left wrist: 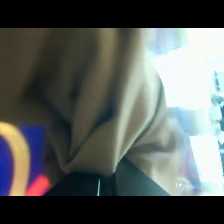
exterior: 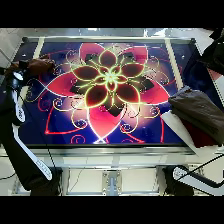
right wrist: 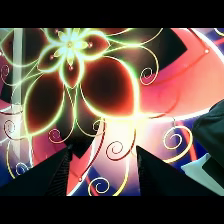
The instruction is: Fold the shirts.
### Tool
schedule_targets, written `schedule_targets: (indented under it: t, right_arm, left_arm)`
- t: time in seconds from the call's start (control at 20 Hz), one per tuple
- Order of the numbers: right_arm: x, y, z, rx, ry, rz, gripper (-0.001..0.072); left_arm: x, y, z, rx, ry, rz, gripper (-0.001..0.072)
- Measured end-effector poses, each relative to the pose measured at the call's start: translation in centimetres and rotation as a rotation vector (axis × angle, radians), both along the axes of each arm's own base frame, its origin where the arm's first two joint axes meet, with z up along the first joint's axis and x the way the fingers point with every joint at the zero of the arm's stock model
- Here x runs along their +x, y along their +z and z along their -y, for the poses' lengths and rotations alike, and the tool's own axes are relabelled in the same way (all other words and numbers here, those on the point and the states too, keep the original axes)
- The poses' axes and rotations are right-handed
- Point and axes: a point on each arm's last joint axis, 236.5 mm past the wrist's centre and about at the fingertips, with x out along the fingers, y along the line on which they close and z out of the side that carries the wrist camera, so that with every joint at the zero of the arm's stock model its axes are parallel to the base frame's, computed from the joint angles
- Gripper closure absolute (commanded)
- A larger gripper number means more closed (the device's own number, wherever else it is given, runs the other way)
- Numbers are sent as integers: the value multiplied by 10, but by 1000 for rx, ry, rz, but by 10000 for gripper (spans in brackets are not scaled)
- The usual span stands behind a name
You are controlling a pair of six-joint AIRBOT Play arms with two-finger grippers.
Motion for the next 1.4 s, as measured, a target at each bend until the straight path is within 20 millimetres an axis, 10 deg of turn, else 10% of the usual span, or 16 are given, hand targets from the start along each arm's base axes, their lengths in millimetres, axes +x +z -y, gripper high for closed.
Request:
schedule_targets:
  t: [0.3,0.6,0.8,1.05,1.1,1.2,1.4]
  right_arm:
    - [3,-2,7,-30,-22,3,266]
    - [0,-5,7,-36,-19,-13,266]
    - [-3,-7,6,-58,10,-18,266]
    - [-4,-8,6,-88,47,-7,266]
    - [-4,-8,6,-95,56,-4,265]
    - [-2,-9,6,-107,70,2,265]
    - [4,-13,8,-119,87,4,264]
  left_arm:
    - [-16,146,110,351,-371,-62,697]
    - [-116,230,298,549,-894,-177,696]
    - [-210,223,410,568,-1264,-317,696]
    - [-318,162,506,566,-1667,-559,691]
    - [-334,144,518,565,-1723,-615,649]
    - [-358,114,537,566,-1811,-702,131]
    - [-360,99,557,594,-1849,-699,57]
